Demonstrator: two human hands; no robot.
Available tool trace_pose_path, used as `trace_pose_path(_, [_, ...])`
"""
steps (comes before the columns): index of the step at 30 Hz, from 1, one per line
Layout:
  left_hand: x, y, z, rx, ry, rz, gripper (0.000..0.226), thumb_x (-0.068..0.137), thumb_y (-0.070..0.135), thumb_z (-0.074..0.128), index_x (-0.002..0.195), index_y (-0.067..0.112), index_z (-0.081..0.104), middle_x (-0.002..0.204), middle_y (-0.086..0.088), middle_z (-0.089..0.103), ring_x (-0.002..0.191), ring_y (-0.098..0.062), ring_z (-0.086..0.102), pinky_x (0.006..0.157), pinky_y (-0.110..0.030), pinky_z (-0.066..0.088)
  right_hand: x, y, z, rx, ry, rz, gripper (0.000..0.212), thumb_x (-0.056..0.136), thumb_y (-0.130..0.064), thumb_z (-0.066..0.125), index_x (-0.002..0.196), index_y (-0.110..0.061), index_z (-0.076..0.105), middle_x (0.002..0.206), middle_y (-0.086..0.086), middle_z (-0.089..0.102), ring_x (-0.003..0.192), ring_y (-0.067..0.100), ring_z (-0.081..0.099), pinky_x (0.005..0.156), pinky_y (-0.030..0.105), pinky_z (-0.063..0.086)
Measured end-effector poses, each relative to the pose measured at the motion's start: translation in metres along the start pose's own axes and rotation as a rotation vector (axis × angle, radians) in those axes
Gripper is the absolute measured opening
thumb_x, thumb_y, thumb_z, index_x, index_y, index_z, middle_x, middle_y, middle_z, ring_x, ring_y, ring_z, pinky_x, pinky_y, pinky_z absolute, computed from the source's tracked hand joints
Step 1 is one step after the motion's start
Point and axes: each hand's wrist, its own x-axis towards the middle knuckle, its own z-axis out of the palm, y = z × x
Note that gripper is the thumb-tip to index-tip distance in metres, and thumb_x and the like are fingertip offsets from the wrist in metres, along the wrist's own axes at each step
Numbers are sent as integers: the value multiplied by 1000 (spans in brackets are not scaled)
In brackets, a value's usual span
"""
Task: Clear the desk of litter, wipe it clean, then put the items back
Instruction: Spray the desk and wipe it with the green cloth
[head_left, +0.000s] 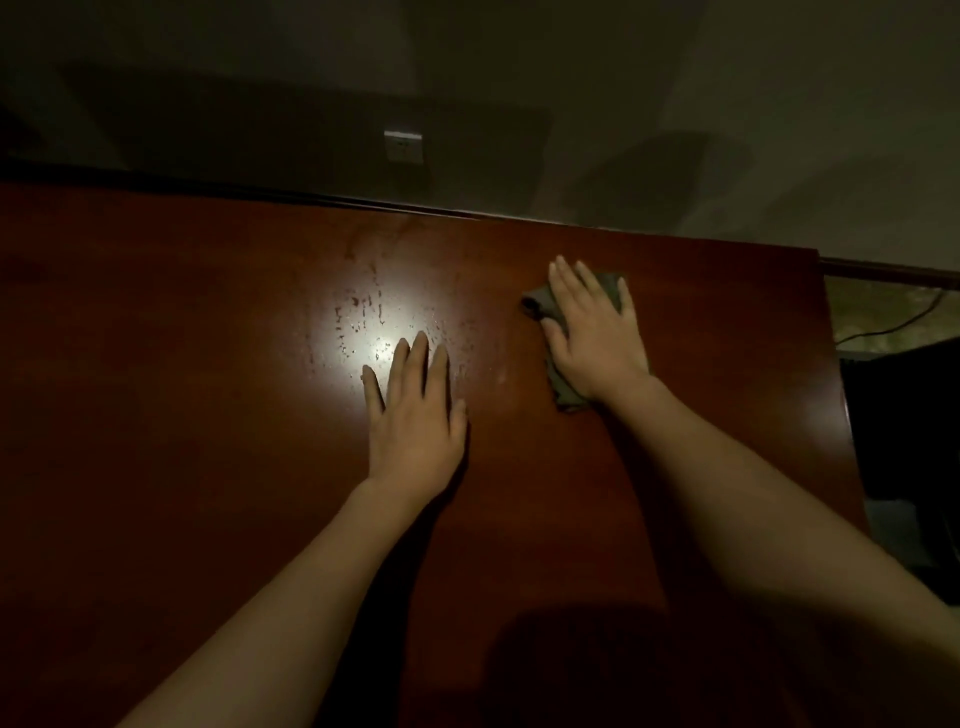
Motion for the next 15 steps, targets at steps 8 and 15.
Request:
trace_pose_path(8, [3,-5,12,148,-27,40,64,95,42,13,150,9,15,156,-10,2,145,-26,-2,110,-56,-3,97,-25,-21,18,40,-28,57,101,-38,26,153,-18,13,160,-4,13,147,13,11,117,48,5])
trace_pose_path(15, [-8,-10,-9,-37,-52,24,62,102,37,24,151,10,-1,159,-5,-11,142,-15,-21,113,-40,-16,51,-67,-9,-50,9,-201,62,96,-45,15,153,-21,10,160,-5,10,147,13,7,116,49,3])
